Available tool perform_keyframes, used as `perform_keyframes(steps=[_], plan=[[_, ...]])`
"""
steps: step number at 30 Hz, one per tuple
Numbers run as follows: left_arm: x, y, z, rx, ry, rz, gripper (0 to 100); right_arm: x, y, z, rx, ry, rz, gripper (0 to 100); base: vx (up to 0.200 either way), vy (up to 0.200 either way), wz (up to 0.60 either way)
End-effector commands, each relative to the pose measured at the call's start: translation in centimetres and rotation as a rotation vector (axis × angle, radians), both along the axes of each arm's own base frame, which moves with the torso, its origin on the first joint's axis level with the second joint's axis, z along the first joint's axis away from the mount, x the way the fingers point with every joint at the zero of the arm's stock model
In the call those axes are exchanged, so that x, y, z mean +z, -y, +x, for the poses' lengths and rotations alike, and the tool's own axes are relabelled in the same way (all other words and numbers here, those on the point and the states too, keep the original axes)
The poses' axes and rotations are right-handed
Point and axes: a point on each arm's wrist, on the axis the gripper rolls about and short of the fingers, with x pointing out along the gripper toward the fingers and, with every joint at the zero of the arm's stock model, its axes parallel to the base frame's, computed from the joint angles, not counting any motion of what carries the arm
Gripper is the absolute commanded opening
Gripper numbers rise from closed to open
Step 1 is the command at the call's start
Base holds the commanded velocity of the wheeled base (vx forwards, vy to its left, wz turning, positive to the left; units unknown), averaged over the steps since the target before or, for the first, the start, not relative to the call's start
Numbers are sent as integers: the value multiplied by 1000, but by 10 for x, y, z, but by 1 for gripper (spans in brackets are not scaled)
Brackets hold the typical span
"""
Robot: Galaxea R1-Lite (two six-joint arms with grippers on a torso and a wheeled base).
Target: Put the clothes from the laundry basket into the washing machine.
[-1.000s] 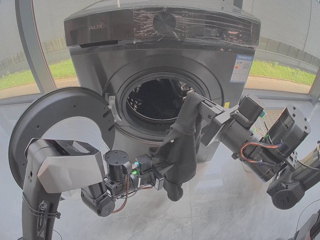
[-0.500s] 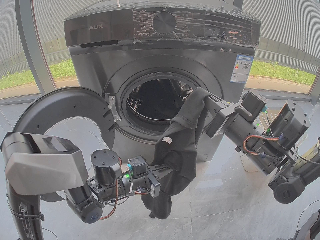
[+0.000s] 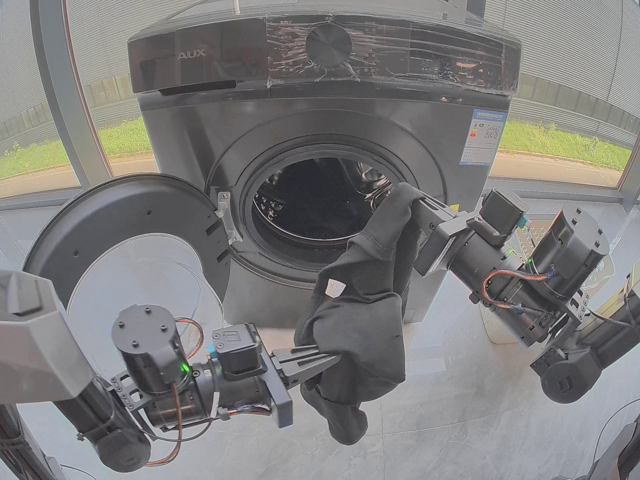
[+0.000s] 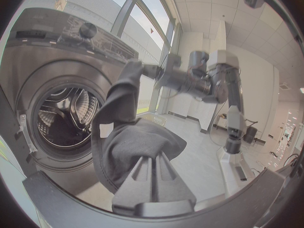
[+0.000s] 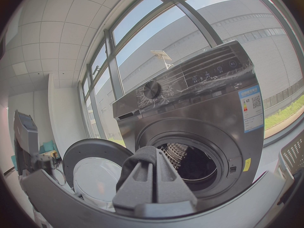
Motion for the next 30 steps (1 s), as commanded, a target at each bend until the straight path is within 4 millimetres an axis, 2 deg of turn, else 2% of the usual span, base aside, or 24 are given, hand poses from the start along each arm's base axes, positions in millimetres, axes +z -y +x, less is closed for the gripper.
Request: perform_keyframes(steps=[1, 4, 8, 21, 22, 24, 28, 30], plan=[[32, -21, -26, -6, 31, -89, 0, -18, -6, 2, 12, -55, -28, 0, 0, 0, 0], [42, -25, -31, -7, 36, -129, 0, -21, -8, -1, 23, -64, -36, 0, 0, 0, 0], [57, -31, -35, 4, 59, -184, 0, -43, -7, -17, 57, -141, -106, 0, 0, 0, 0], [58, -35, -32, 34, 62, -188, 0, -48, -7, -25, 78, -157, -123, 0, 0, 0, 0], [58, -35, -32, 36, 63, -191, 0, -48, -6, -26, 78, -159, -125, 100, 0, 0, 0], [59, -35, -31, 38, 67, -193, 0, -50, -5, -27, 76, -165, -132, 100, 0, 0, 0], [66, -37, -31, 101, 85, -219, 0, -62, 9, -41, 85, -216, -191, 100, 0, 0, 0], [73, -40, -35, 118, 99, -248, 0, -71, 21, -56, 112, -241, -252, 100, 0, 0, 0]])
